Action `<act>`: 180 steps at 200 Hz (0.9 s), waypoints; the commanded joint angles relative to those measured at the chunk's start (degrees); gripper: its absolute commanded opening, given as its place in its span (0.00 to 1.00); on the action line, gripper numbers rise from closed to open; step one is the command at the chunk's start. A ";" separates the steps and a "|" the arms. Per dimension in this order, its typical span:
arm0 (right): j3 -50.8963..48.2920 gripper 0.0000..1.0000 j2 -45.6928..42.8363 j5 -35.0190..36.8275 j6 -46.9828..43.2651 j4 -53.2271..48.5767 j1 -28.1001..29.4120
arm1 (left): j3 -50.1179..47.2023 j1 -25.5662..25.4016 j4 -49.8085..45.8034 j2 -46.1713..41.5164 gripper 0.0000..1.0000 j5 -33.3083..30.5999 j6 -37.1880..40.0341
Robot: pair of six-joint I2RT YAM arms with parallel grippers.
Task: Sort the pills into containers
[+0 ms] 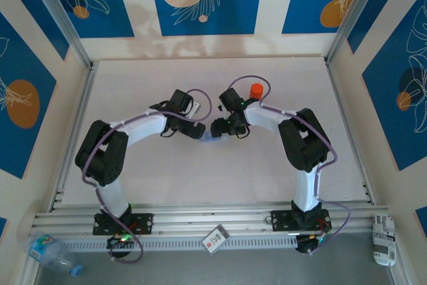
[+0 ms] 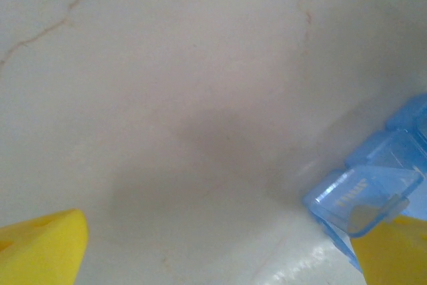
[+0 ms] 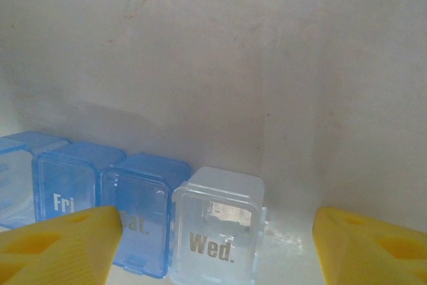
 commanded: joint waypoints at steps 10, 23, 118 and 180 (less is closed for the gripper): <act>-2.72 0.77 3.31 0.94 0.92 -2.41 1.05 | 3.55 1.89 -0.40 2.93 1.00 2.08 -0.84; -2.72 0.77 3.33 0.85 1.11 -2.42 1.20 | 4.39 2.09 -0.60 3.87 1.00 2.27 -0.95; 0.15 0.78 1.10 -1.81 2.69 -4.52 1.08 | 7.45 2.73 -1.76 2.15 1.00 5.65 -3.34; 1.67 0.81 -1.63 -4.93 4.58 -4.98 -0.03 | 8.96 5.20 -0.80 -2.54 1.00 11.37 -9.70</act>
